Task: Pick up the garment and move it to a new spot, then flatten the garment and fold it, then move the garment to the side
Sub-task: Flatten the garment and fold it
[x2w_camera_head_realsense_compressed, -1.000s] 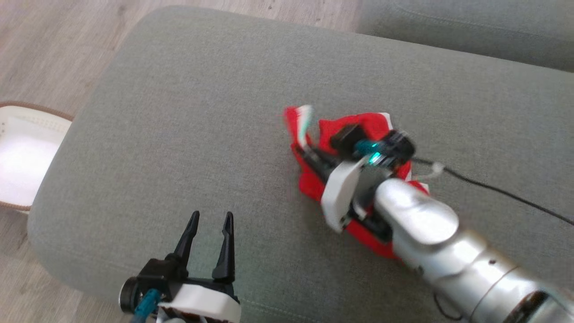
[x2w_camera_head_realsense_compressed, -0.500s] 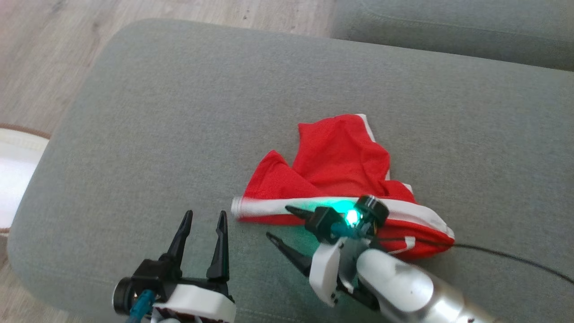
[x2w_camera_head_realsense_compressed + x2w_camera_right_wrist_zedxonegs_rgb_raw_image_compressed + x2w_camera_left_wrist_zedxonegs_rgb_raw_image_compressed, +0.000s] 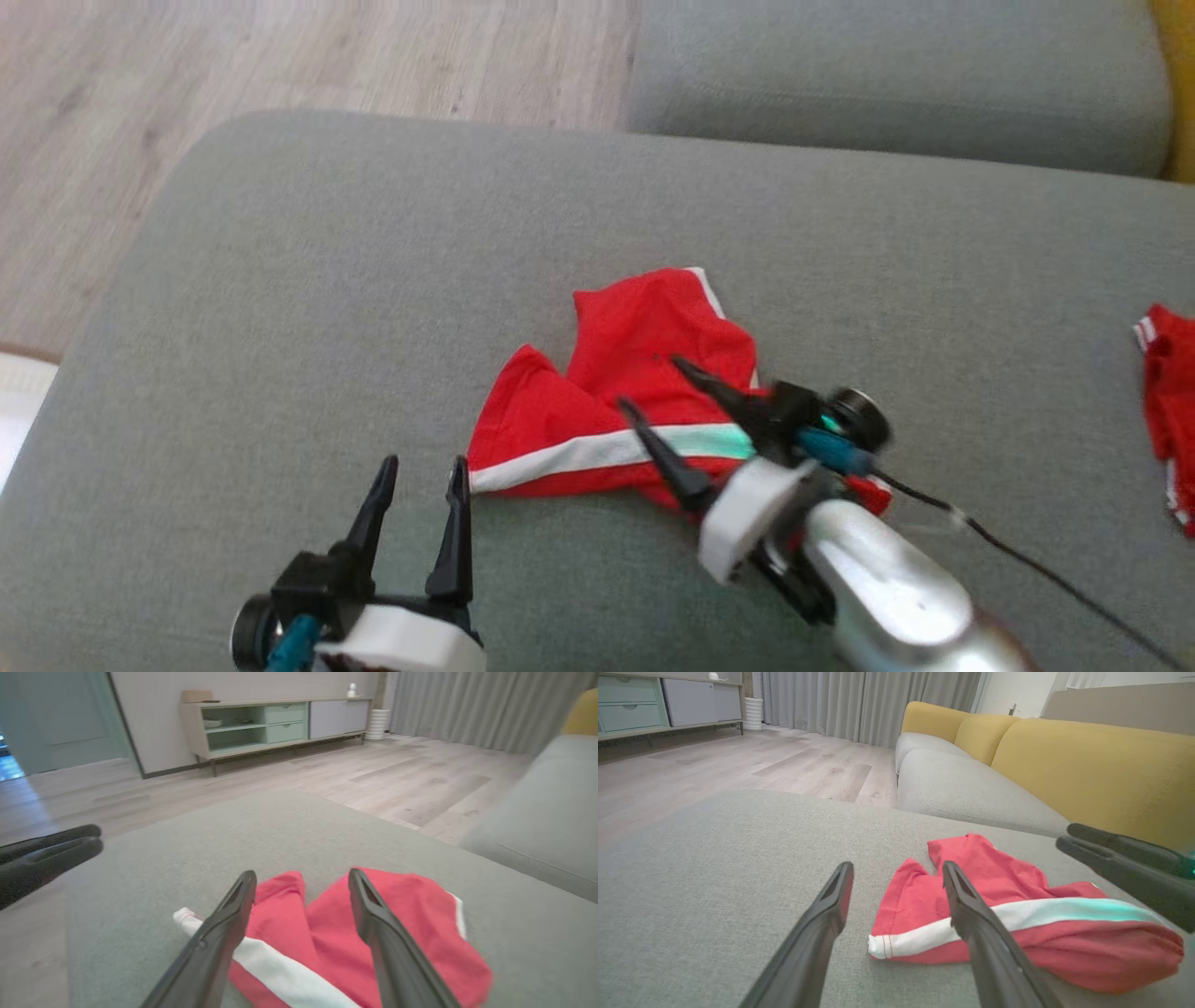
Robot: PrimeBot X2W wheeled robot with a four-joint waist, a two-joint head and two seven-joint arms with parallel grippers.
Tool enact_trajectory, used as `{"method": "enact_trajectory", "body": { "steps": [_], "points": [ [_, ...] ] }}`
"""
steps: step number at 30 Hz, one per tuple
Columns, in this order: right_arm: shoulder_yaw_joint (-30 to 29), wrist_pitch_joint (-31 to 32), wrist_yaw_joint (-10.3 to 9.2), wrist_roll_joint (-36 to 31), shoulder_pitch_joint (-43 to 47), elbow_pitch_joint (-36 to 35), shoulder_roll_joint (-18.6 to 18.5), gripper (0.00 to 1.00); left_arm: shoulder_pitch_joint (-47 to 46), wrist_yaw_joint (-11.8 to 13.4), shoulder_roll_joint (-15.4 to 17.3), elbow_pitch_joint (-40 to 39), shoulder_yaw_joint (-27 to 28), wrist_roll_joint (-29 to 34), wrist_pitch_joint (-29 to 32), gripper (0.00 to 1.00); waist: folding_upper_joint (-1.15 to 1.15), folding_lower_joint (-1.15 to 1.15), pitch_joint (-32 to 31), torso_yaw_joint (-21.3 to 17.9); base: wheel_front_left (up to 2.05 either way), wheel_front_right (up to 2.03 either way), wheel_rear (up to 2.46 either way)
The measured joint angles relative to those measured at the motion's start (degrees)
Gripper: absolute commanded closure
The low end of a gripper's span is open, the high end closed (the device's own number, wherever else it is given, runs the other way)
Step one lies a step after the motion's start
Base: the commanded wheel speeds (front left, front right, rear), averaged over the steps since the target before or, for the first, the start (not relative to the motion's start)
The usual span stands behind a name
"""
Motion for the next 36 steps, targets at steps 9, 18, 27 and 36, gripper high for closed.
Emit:
{"method": "enact_trajectory", "body": {
  "steps": [9, 18, 27, 36],
  "points": [
    [-23.35, -0.51, 0.0, -7.4, 15.47, -8.93, 0.14, 0.0, 2.04, 0.19, 0.64, 0.41, 0.12, -0.8, 0.31, 0.0, 0.0, 0.0, -2.82, -3.24, 0.0, 0.0, 0.0],
    [-32.47, 1.21, 0.0, -8.99, 27.09, -19.87, 1.22, 0.0, 5.03, 0.65, 1.34, 0.98, 1.83, -1.58, -0.23, 0.0, 0.0, 0.0, -4.42, -5.59, 0.0, 0.0, 0.0],
    [-36.09, 3.13, 0.0, -8.89, 31.86, -24.59, 1.45, 0.0, 6.48, 0.92, 1.85, 1.05, 3.16, -2.12, -0.71, 0.0, 0.0, 0.0, -5.25, -6.1, 0.0, 0.0, 0.0],
    [-36.85, 3.79, 0.0, -8.65, 32.96, -26.07, 1.51, 0.0, 6.58, 1.15, 2.13, 1.27, 3.13, -2.13, -0.71, 0.0, 0.0, 0.0, -5.5, -6.21, 0.0, 0.0, 0.0]
  ]
}}
